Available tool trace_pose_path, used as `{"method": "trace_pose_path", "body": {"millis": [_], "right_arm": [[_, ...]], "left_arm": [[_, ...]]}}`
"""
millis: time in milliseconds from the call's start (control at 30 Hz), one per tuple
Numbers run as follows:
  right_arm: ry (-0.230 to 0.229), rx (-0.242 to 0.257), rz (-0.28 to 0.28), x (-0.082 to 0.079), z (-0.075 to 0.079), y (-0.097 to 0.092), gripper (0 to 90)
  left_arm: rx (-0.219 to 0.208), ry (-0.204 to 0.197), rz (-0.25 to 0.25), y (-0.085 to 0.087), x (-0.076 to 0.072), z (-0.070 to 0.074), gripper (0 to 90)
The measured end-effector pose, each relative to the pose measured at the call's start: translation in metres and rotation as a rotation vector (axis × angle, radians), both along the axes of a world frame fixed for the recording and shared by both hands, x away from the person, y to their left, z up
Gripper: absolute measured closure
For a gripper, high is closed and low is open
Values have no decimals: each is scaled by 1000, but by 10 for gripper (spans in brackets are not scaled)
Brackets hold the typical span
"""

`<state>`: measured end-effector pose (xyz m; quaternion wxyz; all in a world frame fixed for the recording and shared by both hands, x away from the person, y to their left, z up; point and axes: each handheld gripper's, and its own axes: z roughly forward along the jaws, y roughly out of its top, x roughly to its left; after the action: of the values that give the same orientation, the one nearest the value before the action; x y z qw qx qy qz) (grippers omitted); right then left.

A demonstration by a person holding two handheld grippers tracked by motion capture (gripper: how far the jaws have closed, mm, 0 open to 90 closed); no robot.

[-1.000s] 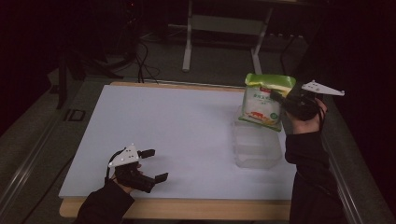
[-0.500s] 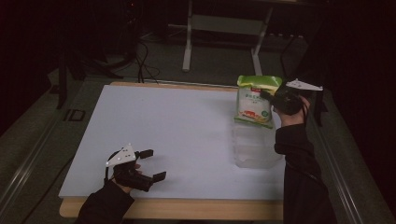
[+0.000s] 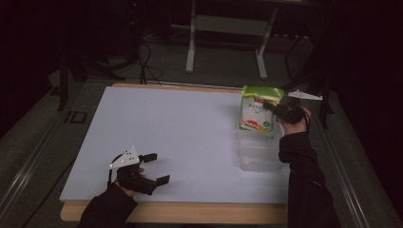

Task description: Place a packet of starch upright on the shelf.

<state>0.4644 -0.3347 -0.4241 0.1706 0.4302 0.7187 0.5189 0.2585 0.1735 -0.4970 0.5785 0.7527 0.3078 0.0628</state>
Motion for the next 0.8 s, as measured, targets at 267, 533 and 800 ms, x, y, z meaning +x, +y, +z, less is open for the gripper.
{"method": "trace_pose_path", "body": {"millis": [267,533,800], "right_arm": [[28,-54,-22,-3,-10,-4,844],[41,-64,-68,-3,-8,-8,681],[9,-72,-152,-26,5,-15,298]], "left_arm": [[-1,-3,0,0,0,-1,1],[-5,-11,5,0,-1,1,1],[-4,-20,6,1,-2,3,1]]}}
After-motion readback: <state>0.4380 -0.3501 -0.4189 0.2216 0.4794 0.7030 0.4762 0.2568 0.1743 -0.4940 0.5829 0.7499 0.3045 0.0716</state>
